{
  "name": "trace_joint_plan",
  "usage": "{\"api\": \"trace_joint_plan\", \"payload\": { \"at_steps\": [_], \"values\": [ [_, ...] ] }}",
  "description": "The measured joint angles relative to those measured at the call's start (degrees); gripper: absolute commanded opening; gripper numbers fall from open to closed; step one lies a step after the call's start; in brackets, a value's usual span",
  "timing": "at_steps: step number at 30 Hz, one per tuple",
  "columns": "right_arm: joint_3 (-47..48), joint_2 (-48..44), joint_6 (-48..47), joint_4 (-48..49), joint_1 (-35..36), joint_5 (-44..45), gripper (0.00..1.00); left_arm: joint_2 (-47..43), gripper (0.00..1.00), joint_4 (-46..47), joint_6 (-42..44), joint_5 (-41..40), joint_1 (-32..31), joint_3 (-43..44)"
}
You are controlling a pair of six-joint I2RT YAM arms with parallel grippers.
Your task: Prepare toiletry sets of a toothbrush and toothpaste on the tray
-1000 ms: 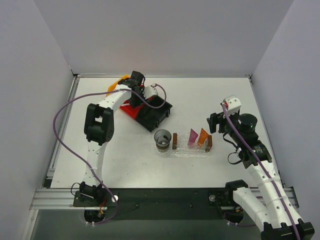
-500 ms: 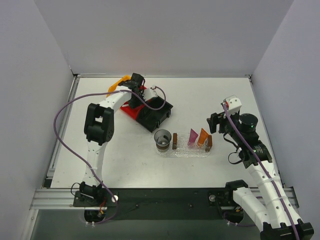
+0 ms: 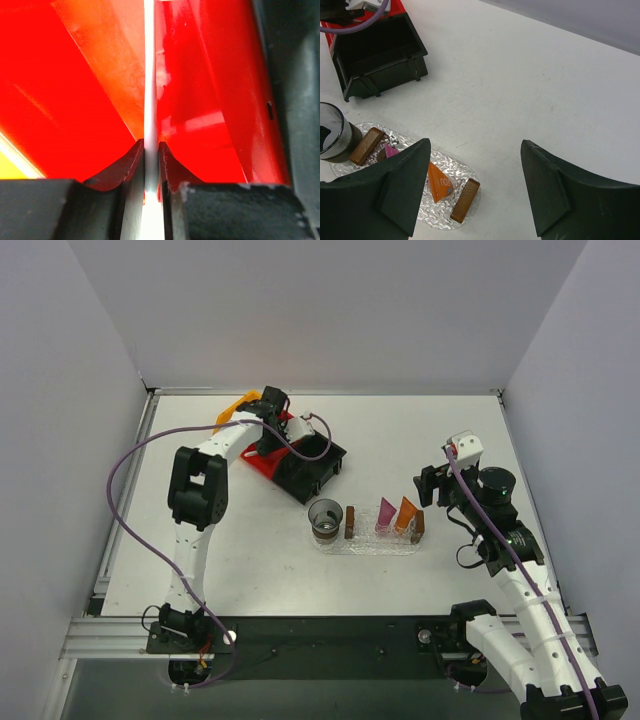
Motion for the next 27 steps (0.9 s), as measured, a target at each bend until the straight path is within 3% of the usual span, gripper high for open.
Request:
{"api": "trace_joint_plan", "payload": {
  "at_steps": [7,13,16,21,27],
  "values": [
    [0.0,0.0,0.2,-0.4,0.0,-0.5,0.68,-2.0,0.13,-2.4,0.0,-0.3,0.0,0.0],
    [0.0,0.0,0.6,-0.5,0.0,-1.6,0.76,-7.9,0.01,-4.3,0.1,-0.2,0.0,0.0],
    [1.0,0.3,0.6,-2.6,0.0,-2.4,0.77,-12.0,0.0,-5.4,0.1,-0.1,0.1,-0.2],
    [6.5,2.5,0.4,-6.5,-0.1,-4.4,0.79,-21.6,0.0,-5.9,-0.3,2.3,0.9,-4.4],
    [13.6,4.9,1.8,-9.2,-0.3,-10.1,0.85,-37.7,0.0,-3.3,-4.7,11.5,1.9,-14.2]
  ]
}}
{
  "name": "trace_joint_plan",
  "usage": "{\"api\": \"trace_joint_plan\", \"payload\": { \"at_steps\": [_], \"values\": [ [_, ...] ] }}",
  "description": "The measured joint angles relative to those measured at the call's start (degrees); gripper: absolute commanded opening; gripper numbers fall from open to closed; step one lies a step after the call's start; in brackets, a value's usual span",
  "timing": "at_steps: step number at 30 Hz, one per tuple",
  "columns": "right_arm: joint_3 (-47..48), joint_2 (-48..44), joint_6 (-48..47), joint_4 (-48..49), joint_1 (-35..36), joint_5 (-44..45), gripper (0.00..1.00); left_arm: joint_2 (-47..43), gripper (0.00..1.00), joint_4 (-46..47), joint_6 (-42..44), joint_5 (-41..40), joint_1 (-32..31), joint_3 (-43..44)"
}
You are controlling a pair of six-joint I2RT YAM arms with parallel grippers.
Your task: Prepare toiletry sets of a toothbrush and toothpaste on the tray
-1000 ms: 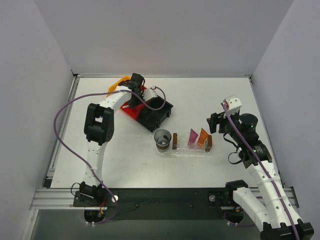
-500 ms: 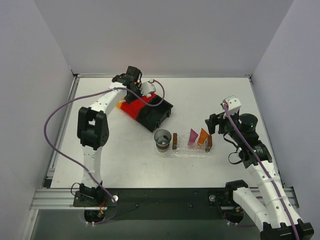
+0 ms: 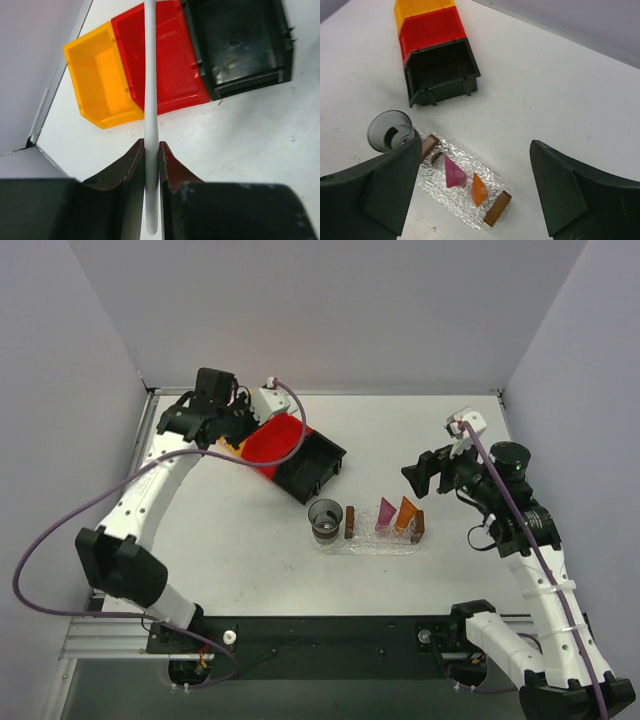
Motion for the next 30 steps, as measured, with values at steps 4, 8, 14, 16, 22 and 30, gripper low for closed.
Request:
{"api": "trace_joint_plan", "payload": {
  "at_steps": [4,8,14,16,22,30],
  "values": [
    [6.5,4.2,2.3,-2.8,0.0,-6.6,0.86,-12.8,0.0,7.4,-6.6,6.9,-0.6,-11.2],
    [13.0,8.9,6.2,-5.1,0.0,-13.5,0.97,-22.6,0.0,17.6,-14.6,11.0,-3.6,-21.7],
    [22.2,15.3,10.8,-7.4,3.5,-19.6,0.97,-27.5,0.0,28.9,-23.6,9.1,-13.0,-30.7],
    [24.5,16.9,11.8,-7.7,6.1,-20.5,0.97,-27.7,0.0,30.8,-25.2,7.0,-15.2,-31.7],
    [26.8,19.4,14.0,-8.0,12.2,-21.2,0.95,-28.8,0.0,36.3,-26.9,-0.5,-19.1,-33.6],
    [30.3,24.9,17.6,-7.9,13.2,-21.2,0.91,-30.0,0.0,39.5,-25.8,-3.8,-20.2,-35.1]
  ]
}}
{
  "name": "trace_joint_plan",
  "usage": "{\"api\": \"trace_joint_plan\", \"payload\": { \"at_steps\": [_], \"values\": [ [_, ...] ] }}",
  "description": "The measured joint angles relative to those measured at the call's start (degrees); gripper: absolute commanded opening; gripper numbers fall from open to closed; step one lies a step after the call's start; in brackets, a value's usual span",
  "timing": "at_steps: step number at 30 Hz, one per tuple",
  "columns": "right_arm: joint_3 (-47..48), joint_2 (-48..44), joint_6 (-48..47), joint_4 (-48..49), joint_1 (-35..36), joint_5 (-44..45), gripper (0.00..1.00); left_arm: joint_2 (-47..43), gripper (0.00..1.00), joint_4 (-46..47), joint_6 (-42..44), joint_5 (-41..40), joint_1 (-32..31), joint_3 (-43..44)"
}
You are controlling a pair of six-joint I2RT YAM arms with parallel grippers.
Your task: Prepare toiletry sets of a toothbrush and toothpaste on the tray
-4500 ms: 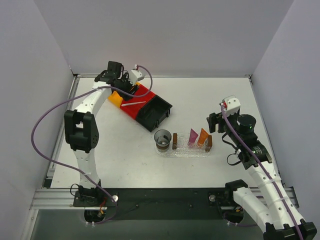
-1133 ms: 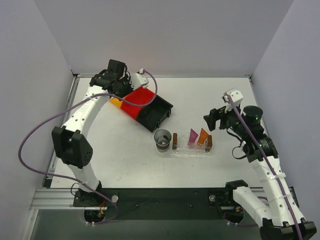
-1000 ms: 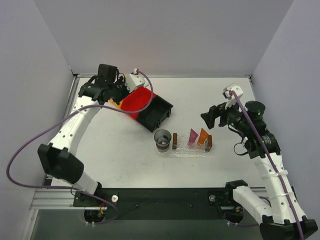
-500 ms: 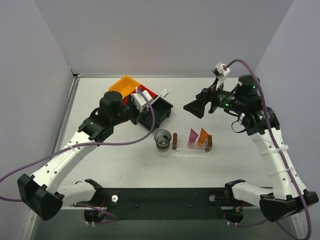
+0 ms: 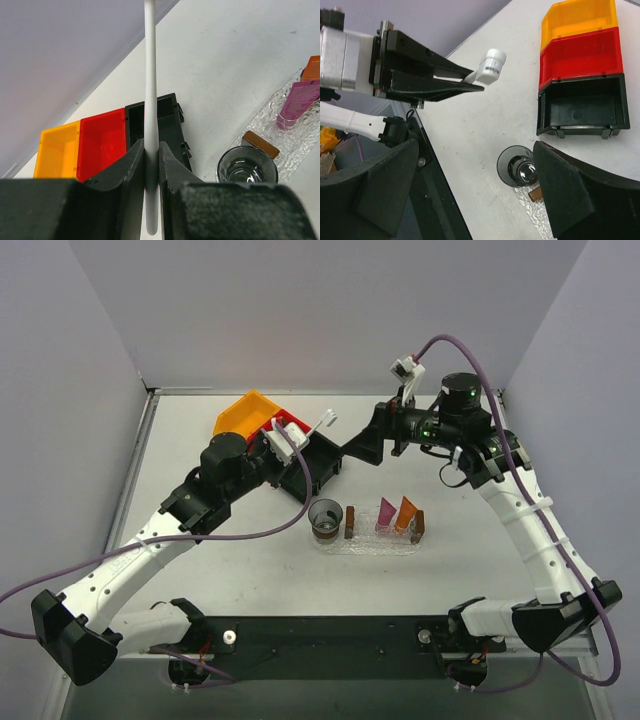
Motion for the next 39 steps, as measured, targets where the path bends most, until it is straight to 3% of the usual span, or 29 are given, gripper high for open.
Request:
{"api": "trace_joint_plan", "payload": {
  "at_steps": [8,19,39],
  "values": [
    [7.6,7.7,3.9,1.0,0.7,0.5,0.85,0.0,0.0,0.9,1.9,-2.0,-0.4,-0.4],
    [11.5,14.2,8.3,2.5,2.0,0.8,0.66,0.0,0.0,0.9,4.5,-2.8,-1.9,-0.4],
    [11.8,15.2,8.9,2.6,4.1,0.9,0.19,0.0,0.0,2.2,7.4,-5.0,-3.0,-1.4]
  ]
}}
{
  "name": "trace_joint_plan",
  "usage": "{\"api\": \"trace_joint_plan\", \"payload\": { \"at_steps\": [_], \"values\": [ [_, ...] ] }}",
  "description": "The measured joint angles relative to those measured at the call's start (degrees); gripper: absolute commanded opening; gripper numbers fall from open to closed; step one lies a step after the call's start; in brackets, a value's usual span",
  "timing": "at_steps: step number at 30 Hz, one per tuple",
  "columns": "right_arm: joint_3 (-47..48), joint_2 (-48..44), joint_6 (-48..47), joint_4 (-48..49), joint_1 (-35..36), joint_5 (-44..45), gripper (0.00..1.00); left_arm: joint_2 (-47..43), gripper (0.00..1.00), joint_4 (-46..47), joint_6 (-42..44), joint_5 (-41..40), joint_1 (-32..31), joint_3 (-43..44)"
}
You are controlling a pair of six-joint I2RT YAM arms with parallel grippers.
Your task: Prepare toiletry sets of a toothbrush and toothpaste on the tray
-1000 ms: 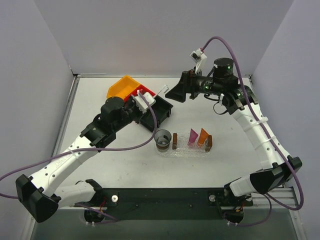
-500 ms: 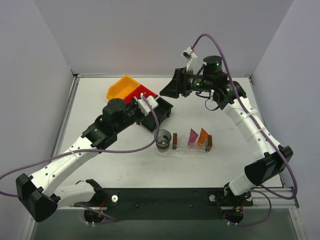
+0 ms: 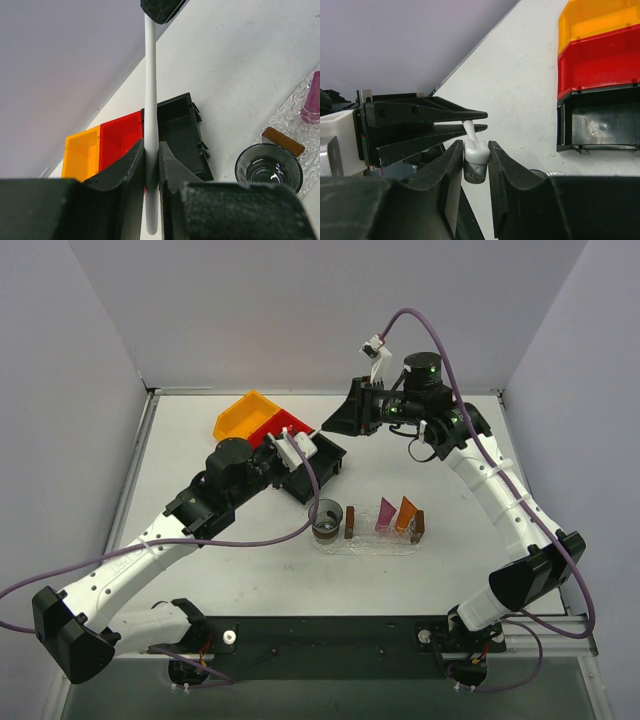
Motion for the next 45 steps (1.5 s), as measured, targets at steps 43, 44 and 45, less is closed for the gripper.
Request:
{"api": "trace_joint_plan", "payload": {
  "at_steps": [43,44,45],
  "values": [
    [-5.4,-17.2,-24.6,-18.9,0.0,20.7,0.0,-6.1,0.89,-7.1,-7.0,4.8,14.0,-1.5],
    [-5.5,-17.7,-25.3,-19.7,0.0,21.0,0.0,-6.1,0.89,-7.5,-7.3,5.2,14.5,-1.5],
    [-5.8,-18.5,-26.1,-20.8,0.0,21.5,0.0,-6.1,0.89,-7.8,-7.5,5.6,14.9,-1.5]
  ]
}}
